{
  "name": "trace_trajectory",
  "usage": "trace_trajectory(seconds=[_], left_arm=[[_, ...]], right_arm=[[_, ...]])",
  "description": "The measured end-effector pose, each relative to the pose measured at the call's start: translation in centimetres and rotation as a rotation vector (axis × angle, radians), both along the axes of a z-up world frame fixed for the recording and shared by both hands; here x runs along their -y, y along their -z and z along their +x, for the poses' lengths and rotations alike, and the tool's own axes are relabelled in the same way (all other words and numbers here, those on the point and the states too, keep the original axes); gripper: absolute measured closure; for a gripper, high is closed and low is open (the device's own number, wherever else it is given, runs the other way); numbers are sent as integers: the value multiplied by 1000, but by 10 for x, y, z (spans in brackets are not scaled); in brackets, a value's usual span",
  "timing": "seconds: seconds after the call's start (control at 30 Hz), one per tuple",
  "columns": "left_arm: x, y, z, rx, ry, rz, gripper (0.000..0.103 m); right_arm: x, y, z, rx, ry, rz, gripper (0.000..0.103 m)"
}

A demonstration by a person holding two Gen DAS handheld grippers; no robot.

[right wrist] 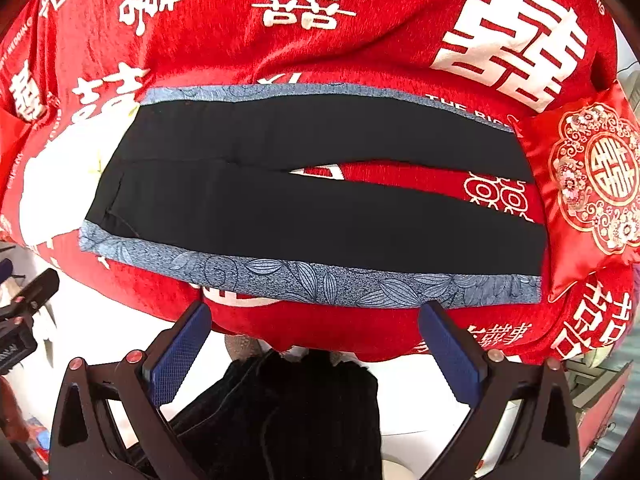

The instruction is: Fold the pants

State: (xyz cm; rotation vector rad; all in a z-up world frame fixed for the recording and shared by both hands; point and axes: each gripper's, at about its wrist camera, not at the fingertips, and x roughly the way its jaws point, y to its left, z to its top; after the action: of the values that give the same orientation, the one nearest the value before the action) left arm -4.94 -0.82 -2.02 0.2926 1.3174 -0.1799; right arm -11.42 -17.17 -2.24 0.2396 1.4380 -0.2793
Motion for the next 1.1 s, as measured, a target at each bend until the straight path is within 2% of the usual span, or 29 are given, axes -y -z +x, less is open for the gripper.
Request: trace_trajectory(seconds=[0.43, 1.1], left_arm=[[-12, 8, 16, -5, 40, 6, 0], [-11, 7, 22, -1, 56, -5, 0]], right_arm=[[-25, 2, 7, -15, 32, -34, 0], [-29, 3, 11, -24, 48, -32, 0]])
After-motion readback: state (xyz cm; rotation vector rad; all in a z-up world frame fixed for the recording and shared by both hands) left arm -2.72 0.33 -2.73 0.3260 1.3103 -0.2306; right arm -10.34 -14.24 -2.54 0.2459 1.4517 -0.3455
